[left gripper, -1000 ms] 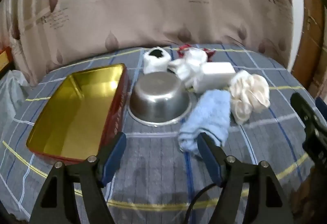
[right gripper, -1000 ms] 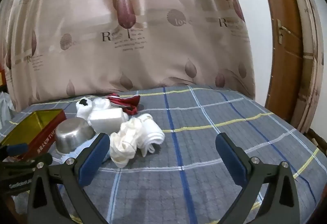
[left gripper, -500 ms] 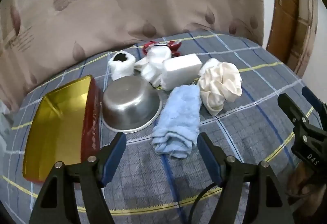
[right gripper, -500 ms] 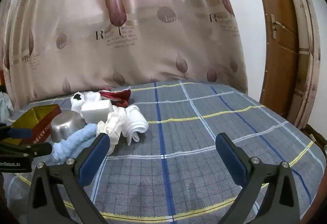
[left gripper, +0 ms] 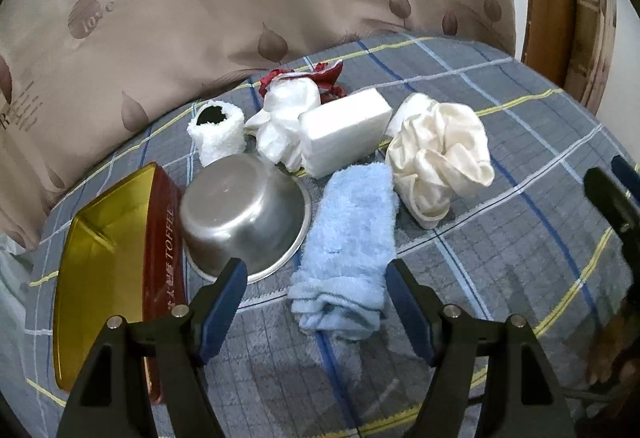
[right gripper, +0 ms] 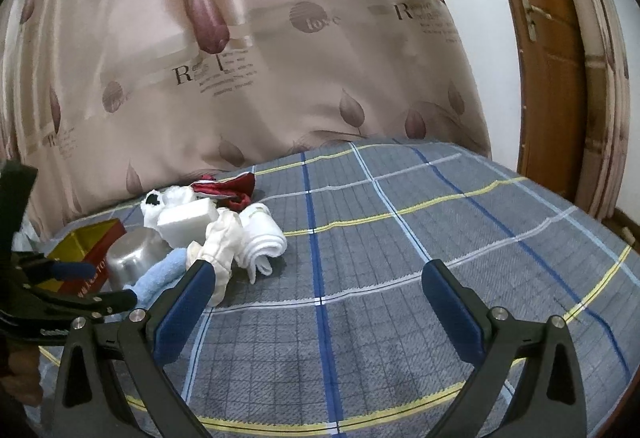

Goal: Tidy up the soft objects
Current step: 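Move the left gripper toward the blue fluffy towel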

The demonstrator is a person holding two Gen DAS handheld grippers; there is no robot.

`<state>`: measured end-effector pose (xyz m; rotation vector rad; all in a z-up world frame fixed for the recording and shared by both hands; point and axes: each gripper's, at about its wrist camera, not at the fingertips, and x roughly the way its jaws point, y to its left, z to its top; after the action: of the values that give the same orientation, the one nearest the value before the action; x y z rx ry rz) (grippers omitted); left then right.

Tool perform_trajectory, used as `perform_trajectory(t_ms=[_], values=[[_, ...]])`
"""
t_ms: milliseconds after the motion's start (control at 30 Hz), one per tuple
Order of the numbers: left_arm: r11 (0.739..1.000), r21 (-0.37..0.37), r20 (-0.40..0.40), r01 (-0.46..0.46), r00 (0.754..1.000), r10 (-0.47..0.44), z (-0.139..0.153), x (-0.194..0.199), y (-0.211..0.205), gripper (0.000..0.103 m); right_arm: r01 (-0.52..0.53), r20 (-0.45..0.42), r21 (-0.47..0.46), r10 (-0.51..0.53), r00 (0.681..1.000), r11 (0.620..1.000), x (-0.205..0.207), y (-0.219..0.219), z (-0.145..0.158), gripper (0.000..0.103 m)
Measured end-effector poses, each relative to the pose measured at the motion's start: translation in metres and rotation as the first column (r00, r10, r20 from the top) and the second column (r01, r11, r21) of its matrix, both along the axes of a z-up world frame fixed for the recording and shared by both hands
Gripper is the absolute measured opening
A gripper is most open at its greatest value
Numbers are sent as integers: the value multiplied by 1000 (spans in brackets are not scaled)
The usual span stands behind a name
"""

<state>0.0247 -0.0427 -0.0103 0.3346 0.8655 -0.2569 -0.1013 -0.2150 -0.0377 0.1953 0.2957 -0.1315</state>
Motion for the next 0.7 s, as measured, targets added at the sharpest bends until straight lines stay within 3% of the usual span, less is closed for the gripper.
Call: perform_trajectory(t_ms=[467,700], values=[[999,34,-49,15,999,-13,-7,17,-11,74,-11,-1,4,11,1000,1000,0,1,0,103],[999,-26,-107,25,994,-27,-3,27,-13,74,-18,-6,8,18,1000,1000,0,3,1,103]])
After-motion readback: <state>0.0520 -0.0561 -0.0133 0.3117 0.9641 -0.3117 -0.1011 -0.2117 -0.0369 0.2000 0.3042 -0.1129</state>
